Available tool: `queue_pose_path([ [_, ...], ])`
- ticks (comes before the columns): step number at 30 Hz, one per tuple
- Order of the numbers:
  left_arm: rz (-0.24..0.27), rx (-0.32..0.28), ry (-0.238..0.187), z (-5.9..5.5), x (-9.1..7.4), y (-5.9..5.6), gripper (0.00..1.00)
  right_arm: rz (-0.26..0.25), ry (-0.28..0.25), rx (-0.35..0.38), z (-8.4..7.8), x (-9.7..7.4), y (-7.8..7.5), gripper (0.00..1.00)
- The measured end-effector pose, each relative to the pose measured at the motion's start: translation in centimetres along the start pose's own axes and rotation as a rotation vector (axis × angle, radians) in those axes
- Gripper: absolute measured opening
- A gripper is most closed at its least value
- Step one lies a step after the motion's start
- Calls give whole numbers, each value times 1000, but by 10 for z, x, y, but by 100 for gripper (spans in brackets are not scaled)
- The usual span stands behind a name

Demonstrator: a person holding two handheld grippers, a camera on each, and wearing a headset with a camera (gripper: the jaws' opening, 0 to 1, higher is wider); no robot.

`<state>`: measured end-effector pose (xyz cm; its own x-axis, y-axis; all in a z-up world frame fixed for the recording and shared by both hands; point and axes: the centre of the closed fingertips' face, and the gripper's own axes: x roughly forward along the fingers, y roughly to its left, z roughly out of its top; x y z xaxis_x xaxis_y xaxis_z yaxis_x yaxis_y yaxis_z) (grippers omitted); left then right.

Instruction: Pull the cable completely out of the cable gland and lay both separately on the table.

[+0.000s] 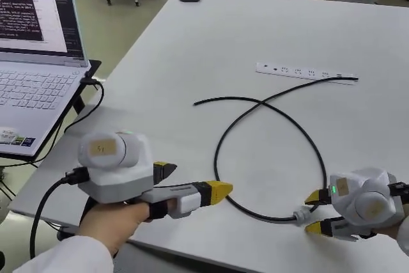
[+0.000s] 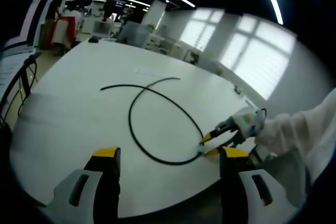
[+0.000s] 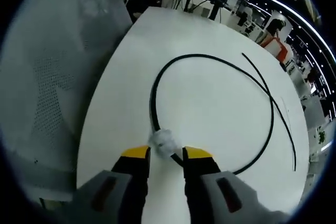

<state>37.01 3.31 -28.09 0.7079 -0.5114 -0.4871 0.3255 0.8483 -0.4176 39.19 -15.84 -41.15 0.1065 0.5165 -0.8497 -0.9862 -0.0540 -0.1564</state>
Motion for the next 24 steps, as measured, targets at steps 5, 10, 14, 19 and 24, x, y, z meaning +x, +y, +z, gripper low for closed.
queue_pose_path([
  [5,-9,-1,3,-1,1,-1,78,22,-36,27,3,0,2,15],
  [10,-13,4,1,0,0,-2,77,20,-45,151,10,4,1,13],
  [14,-13,11,-8,3,-1,-3,76,59,-45,342,13,6,2,13],
  [19,-22,22,-6,2,-1,-6,75,67,-57,342,24,5,6,12],
  [24,-34,39,-2,2,0,-10,74,40,-84,426,40,-6,1,12],
])
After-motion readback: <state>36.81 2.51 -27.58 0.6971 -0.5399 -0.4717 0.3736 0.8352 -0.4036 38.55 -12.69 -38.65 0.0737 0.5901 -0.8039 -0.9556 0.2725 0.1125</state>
